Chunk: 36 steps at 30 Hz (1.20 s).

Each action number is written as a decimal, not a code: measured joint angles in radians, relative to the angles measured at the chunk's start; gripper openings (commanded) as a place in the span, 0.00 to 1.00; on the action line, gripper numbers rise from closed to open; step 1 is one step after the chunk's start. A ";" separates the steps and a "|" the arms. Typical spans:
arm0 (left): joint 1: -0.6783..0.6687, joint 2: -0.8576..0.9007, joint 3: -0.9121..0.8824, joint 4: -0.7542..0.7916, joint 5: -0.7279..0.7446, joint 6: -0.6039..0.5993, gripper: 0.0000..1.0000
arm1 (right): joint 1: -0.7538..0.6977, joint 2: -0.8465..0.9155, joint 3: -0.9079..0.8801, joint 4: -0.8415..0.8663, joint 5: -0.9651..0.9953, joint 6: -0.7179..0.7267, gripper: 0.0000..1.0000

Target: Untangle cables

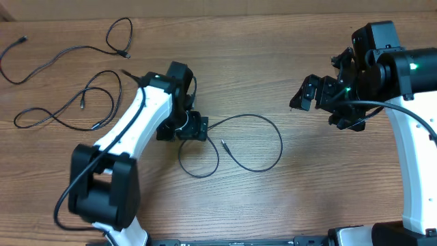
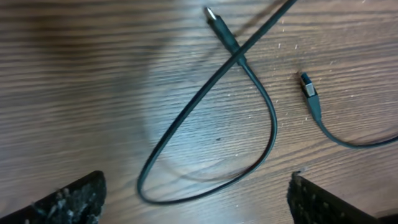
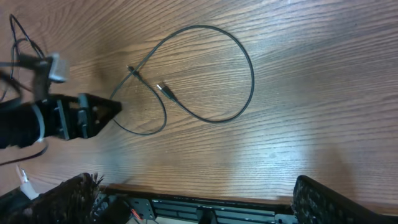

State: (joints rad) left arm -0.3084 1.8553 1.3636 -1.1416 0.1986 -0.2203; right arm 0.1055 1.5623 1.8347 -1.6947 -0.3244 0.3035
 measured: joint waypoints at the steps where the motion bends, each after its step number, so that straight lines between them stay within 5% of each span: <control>1: -0.002 0.017 0.000 0.005 0.003 0.007 0.90 | 0.000 0.000 0.000 0.000 0.000 -0.002 1.00; 2: -0.005 0.029 0.000 0.011 0.004 0.013 0.85 | 0.000 0.000 0.000 0.000 0.000 -0.005 1.00; 9: -0.005 0.094 -0.003 0.043 0.003 0.024 0.04 | 0.000 0.000 0.000 0.001 0.000 -0.013 1.00; 20: -0.005 0.094 0.146 -0.117 0.085 0.048 0.04 | 0.000 0.000 0.000 0.055 0.000 -0.014 1.00; 36: -0.005 -0.114 0.498 -0.097 0.534 0.175 0.04 | 0.000 0.000 0.000 0.155 -0.088 0.006 1.00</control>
State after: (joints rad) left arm -0.3138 1.7412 1.8618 -1.2385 0.7322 -0.0456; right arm 0.1055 1.5627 1.8347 -1.5394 -0.4126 0.3099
